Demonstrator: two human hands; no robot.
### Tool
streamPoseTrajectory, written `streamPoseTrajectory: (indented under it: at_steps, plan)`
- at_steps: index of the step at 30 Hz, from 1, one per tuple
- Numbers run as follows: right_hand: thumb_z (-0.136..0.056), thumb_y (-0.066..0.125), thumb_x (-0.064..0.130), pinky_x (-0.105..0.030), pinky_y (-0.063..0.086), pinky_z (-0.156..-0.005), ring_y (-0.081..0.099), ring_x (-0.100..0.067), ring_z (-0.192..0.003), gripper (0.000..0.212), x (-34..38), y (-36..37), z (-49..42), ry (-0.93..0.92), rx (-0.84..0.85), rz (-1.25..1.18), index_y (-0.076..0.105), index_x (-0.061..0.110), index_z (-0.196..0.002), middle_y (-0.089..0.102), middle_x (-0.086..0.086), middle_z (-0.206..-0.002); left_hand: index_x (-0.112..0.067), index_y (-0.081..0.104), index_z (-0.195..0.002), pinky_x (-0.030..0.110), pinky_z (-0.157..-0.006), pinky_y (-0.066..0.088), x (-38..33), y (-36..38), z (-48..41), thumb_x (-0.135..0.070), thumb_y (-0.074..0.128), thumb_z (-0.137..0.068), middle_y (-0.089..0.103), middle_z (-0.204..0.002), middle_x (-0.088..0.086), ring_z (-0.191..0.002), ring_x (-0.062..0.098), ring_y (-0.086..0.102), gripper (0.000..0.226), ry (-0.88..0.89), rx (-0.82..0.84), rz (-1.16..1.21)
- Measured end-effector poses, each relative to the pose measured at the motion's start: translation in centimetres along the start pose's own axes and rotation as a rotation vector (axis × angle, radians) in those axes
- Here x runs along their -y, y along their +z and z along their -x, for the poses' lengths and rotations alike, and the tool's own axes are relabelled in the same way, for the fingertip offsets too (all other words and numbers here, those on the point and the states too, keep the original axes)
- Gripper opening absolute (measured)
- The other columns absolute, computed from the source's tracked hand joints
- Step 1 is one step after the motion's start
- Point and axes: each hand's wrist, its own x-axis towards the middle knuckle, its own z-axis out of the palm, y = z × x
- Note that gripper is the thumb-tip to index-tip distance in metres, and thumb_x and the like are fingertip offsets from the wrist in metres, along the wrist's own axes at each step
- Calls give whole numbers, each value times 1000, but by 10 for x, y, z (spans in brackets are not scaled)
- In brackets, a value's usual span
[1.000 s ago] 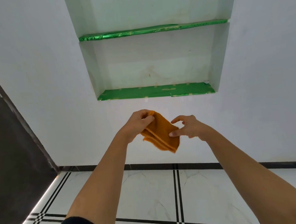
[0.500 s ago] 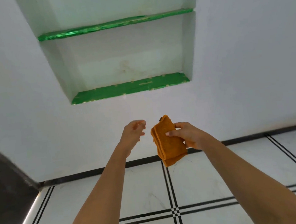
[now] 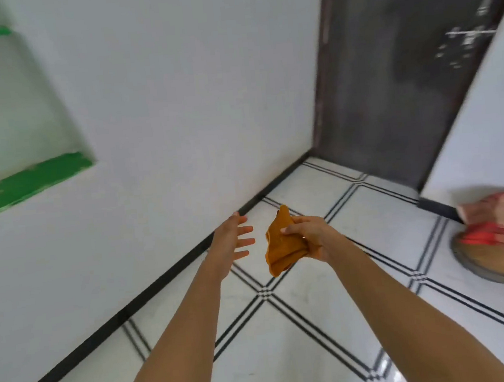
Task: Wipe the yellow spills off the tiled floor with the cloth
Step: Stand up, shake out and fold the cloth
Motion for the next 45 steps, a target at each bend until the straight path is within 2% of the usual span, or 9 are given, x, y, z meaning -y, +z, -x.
streamPoseTrajectory:
  at_steps: [7,14,20,25,28,32,35,43,45]
  plan:
    - [-78,66,-3,-44,53,-76,56,-36,-106,52,37,-226,-4,-79,-304,-233,49,6,-127,56,-17,-121,-16,53,-124,49,-97,44,-22,238,-61,-44,31,-98,58,-125,8,-107,28,59,44,-45,303,-108]
    - [-83,56,-6,-31,52,-48,61,-29,-85,48,65,-416,-12,-169,-560,-502,49,9,-128,61,-17,-106,-18,51,-125,46,-97,43,-36,454,-133,-48,27,-98,53,-133,7,-114,28,53,47,-70,551,-222]
    - [-87,58,1,-40,50,-57,55,-28,-87,41,93,-566,-55,-129,-735,-607,51,18,-123,55,-12,-112,-17,50,-124,44,-94,43,-48,626,-200,-45,33,-98,52,-131,8,-114,28,52,42,-123,714,-225]
    - [-81,65,1,-37,53,-60,57,-33,-100,53,128,-685,-100,-120,-811,-663,51,18,-129,57,-14,-121,-19,51,-117,40,-83,45,-73,754,-252,-43,36,-97,54,-118,5,-103,25,54,35,-178,810,-272]
    - [-78,64,-6,-44,56,-75,60,-36,-100,57,135,-732,-123,-150,-778,-715,48,10,-131,59,-18,-120,-18,53,-116,40,-82,45,-77,805,-275,-42,35,-98,56,-112,5,-100,24,55,35,-217,829,-315]
    - [-78,59,-14,-35,55,-60,63,-33,-85,53,138,-828,-180,-100,-796,-773,48,-2,-128,61,-21,-106,-15,55,-114,40,-85,43,-64,903,-330,-39,33,-99,59,-106,3,-94,21,56,35,-300,820,-353]
    - [-77,57,-16,-39,57,-63,62,-33,-75,51,135,-902,-227,-23,-824,-778,49,-6,-126,60,-20,-95,-15,54,-119,41,-87,44,-45,975,-376,-41,34,-99,60,-117,5,-101,24,57,38,-373,769,-374]
    - [-81,54,-13,-40,53,-76,61,-34,-83,44,94,-1076,-350,176,-903,-834,52,-4,-123,59,-28,-114,-14,50,-127,50,-98,44,29,1146,-485,-41,39,-96,59,-125,7,-110,27,58,42,-665,628,-346]
    - [-81,55,-11,-45,52,-85,60,-40,-97,47,72,-1111,-382,192,-880,-827,49,-3,-127,57,-28,-118,-15,48,-129,50,-101,42,56,1180,-512,-41,37,-97,53,-133,6,-118,27,52,42,-675,597,-359]
